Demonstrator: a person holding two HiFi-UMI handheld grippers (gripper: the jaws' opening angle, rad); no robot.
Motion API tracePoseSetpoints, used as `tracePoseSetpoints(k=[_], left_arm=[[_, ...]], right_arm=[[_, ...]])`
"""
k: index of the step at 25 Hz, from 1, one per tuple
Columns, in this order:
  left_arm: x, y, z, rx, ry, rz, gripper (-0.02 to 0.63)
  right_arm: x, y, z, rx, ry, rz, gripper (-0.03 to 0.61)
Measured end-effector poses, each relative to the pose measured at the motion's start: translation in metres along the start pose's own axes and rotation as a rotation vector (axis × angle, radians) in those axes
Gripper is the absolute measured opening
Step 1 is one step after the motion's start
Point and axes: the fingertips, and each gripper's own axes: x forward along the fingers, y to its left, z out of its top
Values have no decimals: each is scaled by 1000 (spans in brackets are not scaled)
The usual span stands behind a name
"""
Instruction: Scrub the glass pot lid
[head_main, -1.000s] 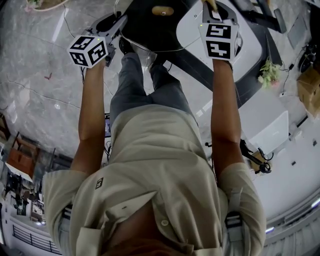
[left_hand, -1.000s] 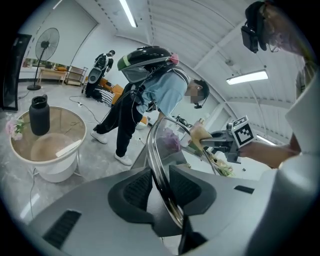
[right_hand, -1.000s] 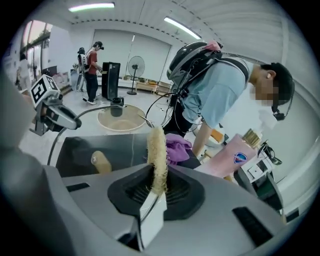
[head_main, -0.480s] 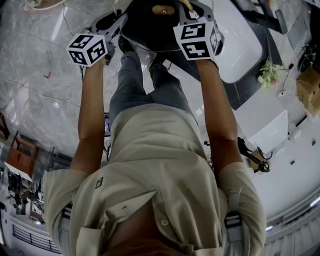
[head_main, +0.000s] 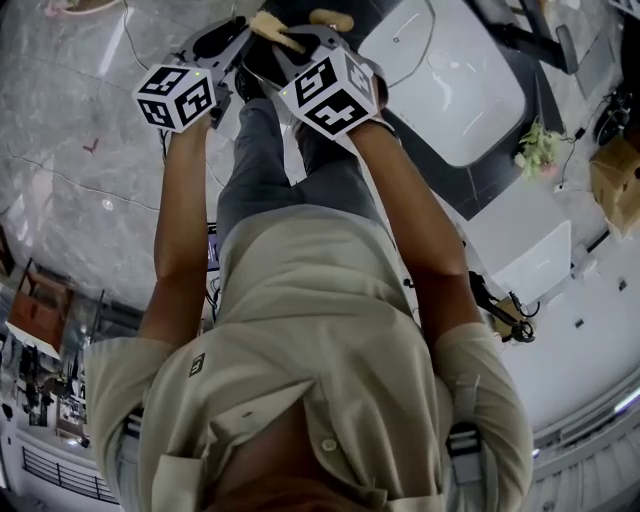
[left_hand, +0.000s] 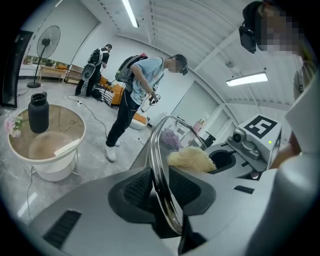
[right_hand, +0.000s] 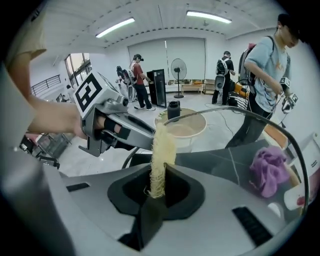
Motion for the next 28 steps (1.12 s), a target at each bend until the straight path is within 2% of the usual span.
tracePoseSetpoints(k=[11, 17, 22, 28], left_arm=[[-2, 1, 0, 8, -1, -3, 112], [-3, 1, -6, -1, -1, -2, 112], [-4, -1, -7, -21, -7, 5, 120], [-3, -1, -5, -19, -2, 15, 120]], right_arm=[[-5, -13, 8, -15, -8, -51, 51], [-27, -84, 8, 98, -44, -232, 52], [-66, -145, -2, 163, -24, -421, 51], [-107, -181, -32, 205, 25, -536, 52]])
